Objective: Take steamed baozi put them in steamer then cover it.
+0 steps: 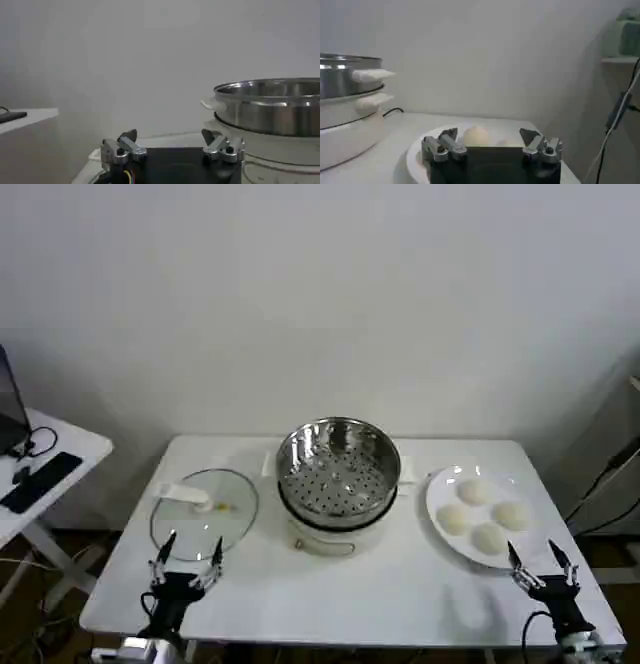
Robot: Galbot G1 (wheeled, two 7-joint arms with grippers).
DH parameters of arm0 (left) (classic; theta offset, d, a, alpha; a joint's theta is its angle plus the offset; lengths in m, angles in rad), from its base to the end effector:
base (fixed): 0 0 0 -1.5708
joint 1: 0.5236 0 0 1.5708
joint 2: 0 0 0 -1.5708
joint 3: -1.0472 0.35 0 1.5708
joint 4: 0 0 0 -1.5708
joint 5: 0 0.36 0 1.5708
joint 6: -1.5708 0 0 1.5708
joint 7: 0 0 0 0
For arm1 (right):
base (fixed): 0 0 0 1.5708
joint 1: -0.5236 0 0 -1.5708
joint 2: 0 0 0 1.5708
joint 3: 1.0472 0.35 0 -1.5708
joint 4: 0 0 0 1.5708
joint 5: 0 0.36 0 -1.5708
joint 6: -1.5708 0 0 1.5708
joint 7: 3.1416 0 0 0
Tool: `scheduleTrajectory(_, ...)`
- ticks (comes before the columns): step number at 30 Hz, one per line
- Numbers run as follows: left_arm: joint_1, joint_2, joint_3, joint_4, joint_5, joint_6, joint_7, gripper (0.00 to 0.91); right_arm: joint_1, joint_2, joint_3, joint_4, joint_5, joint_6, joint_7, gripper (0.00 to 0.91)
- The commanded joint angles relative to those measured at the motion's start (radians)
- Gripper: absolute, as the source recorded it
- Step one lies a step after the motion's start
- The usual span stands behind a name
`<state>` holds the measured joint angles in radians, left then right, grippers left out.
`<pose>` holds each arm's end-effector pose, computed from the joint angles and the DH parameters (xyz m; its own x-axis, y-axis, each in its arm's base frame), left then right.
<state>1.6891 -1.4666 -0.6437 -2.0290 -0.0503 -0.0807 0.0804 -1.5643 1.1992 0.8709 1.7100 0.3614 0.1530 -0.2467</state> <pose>0.1456 0.0583 -0.3407 -0.9946 0.0271 0.1004 0.0369 0.9945 0.0976 0.1750 -0.2220 -0.3704 -0.9925 0.0077 0.1222 -0.0055 0.9942 -0.1073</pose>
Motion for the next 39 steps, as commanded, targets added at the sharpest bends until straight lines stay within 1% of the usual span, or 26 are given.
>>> scheduleTrajectory(1,0.000,0.002,0.003,-0.008,0.026,0.023,-0.008,0.907,0.059,-0.105,0.023,0.010,-0.084,-0.063,-0.070,0.907)
scheduleTrajectory(4,-0.007,0.009,0.006,-0.006,0.054,0.029,-0.017,0.907,0.125,-0.248,0.025,-0.016,-0.095,-0.138,-0.150,0.907)
scheduleTrajectory(5,-0.008,0.012,0.009,-0.006,0.054,0.030,-0.021,0.907,0.130,-0.257,0.025,-0.019,-0.095,-0.143,-0.163,0.907)
scheduleTrajectory(6,-0.010,0.017,0.011,-0.006,0.053,0.030,-0.028,0.907,0.161,-0.330,0.020,-0.044,-0.097,-0.162,-0.205,0.907)
scheduleTrajectory(9,-0.012,0.022,0.012,-0.007,0.054,0.035,-0.035,0.907,0.231,-0.504,-0.036,-0.121,-0.119,-0.148,-0.273,0.907)
scheduleTrajectory(10,-0.013,0.023,0.013,-0.009,0.061,0.042,-0.036,0.907,0.269,-0.569,-0.077,-0.165,-0.118,-0.148,-0.320,0.907)
scheduleTrajectory(11,-0.016,0.021,0.013,-0.010,0.069,0.047,-0.037,0.907,0.308,-0.609,-0.106,-0.203,-0.119,-0.145,-0.352,0.907)
scheduleTrajectory(12,-0.019,0.018,0.013,-0.009,0.070,0.048,-0.037,0.907,0.338,-0.636,-0.134,-0.244,-0.119,-0.143,-0.381,0.907)
scheduleTrajectory(13,-0.026,0.011,0.013,-0.007,0.071,0.049,-0.038,0.907,0.396,-0.676,-0.182,-0.299,-0.137,-0.131,-0.434,0.907)
scheduleTrajectory(14,-0.031,0.008,0.014,-0.005,0.071,0.049,-0.038,0.907,0.437,-0.703,-0.221,-0.325,-0.154,-0.118,-0.456,0.907)
scheduleTrajectory(15,-0.033,0.007,0.014,-0.005,0.070,0.050,-0.038,0.907,0.453,-0.708,-0.229,-0.340,-0.159,-0.118,-0.483,0.907)
scheduleTrajectory(16,-0.038,0.006,0.016,-0.002,0.071,0.051,-0.040,0.907,0.524,-0.752,-0.310,-0.373,-0.166,-0.122,-0.531,0.907)
scheduleTrajectory(17,-0.040,0.005,0.016,-0.002,0.071,0.051,-0.039,0.907,0.579,-0.772,-0.351,-0.389,-0.164,-0.121,-0.568,0.907)
scheduleTrajectory(20,-0.044,0.005,0.017,-0.002,0.070,0.055,-0.040,0.907,0.787,-0.810,-0.581,-0.432,-0.176,-0.125,-0.676,0.907)
scheduleTrajectory(21,-0.047,0.005,0.016,-0.001,0.070,0.055,-0.040,0.907,0.881,-0.817,-0.680,-0.449,-0.191,-0.121,-0.715,0.907)
scheduleTrajectory(22,-0.049,0.005,0.016,-0.001,0.069,0.057,-0.040,0.907,0.942,-0.818,-0.733,-0.471,-0.211,-0.113,-0.741,0.907)
scheduleTrajectory(23,-0.051,0.005,0.014,0.001,0.068,0.057,-0.040,0.907,1.092,-0.806,-0.873,-0.534,-0.241,-0.073,-0.794,0.907)
scheduleTrajectory(24,-0.052,0.006,0.013,0.001,0.068,0.058,-0.040,0.907,1.161,-0.794,-0.937,-0.567,-0.256,-0.055,-0.810,0.907)
scheduleTrajectory(25,-0.052,0.007,0.011,0.002,0.066,0.059,-0.041,0.907,1.280,-0.767,-1.046,-0.623,-0.295,-0.030,-0.853,0.907)
scheduleTrajectory(27,-0.055,0.010,0.005,0.004,0.063,0.060,-0.041,0.907,1.448,-0.723,-1.216,-0.700,-0.354,-0.018,-0.899,0.907)
scheduleTrajectory(30,-0.058,0.012,0.000,0.007,0.055,0.063,-0.041,0.907,1.557,-0.674,-1.343,-0.757,-0.432,-0.012,-0.944,0.907)
scheduleTrajectory(31,-0.058,0.012,0.000,0.008,0.050,0.064,-0.041,0.907,1.606,-0.645,-1.395,-0.785,-0.481,-0.012,-0.964,0.907)
scheduleTrajectory(33,-0.062,0.015,-0.001,0.011,0.046,0.067,-0.041,0.907,1.656,-0.607,-1.454,-0.830,-0.527,-0.006,-0.982,0.907)
scheduleTrajectory(35,-0.064,0.016,-0.001,0.014,0.046,0.067,-0.042,0.907,1.674,-0.573,-1.480,-0.854,-0.561,0.000,-0.987,0.907)
scheduleTrajectory(36,-0.067,0.016,-0.001,0.017,0.046,0.069,-0.042,0.907,1.692,-0.536,-1.499,-0.907,-0.584,0.001,-0.995,0.907)
scheduleTrajectory(39,-0.070,0.017,0.000,0.021,0.045,0.070,-0.042,0.907,1.694,-0.482,-1.502,-0.969,-0.602,0.003,-0.994,0.907)
